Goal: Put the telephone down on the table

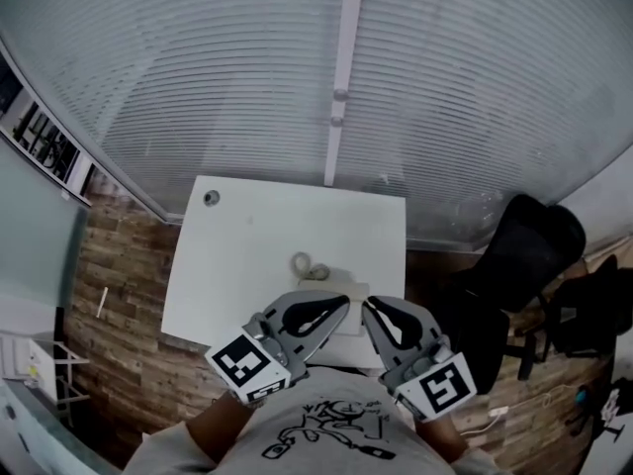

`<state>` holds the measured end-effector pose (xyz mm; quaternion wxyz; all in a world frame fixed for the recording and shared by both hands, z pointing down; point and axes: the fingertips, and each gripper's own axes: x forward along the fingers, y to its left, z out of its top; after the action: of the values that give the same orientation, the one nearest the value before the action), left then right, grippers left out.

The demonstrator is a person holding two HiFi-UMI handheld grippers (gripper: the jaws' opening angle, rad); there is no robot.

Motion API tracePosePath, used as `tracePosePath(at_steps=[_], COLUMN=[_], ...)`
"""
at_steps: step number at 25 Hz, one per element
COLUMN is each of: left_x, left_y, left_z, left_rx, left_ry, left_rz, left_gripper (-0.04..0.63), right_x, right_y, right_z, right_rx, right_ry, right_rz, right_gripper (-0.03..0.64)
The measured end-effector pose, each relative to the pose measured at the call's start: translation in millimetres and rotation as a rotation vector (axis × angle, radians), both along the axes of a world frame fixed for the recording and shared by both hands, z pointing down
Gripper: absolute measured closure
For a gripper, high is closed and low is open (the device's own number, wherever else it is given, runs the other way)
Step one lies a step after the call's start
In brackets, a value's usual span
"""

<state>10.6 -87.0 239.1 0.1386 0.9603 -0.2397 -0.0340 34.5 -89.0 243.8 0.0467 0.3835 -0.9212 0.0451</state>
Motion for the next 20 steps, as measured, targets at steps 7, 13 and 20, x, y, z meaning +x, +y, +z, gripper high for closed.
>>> tracePosePath(at_steps=[7,13,20], left_x=[-1,3,-2], left_y=[8,12,14], left_z=[-32,-40,-41], left_rx=[0.051,0.082,0.090], left_ry=[0.033,0.023,0.017], left_rz=[-0.004,0.000,-0.016], left_gripper=[0.594,0.594,0.594], right_x=[-2,2,-2], right_y=[5,8,12], right_z=[-34,-46,-47], right_rx=[0.071,0.110,0.110], right_ry=[-0.027,-0.014,-0.023], right_rz=[0.010,0.031,0.028], right_gripper=[0.572,0.581,0.581])
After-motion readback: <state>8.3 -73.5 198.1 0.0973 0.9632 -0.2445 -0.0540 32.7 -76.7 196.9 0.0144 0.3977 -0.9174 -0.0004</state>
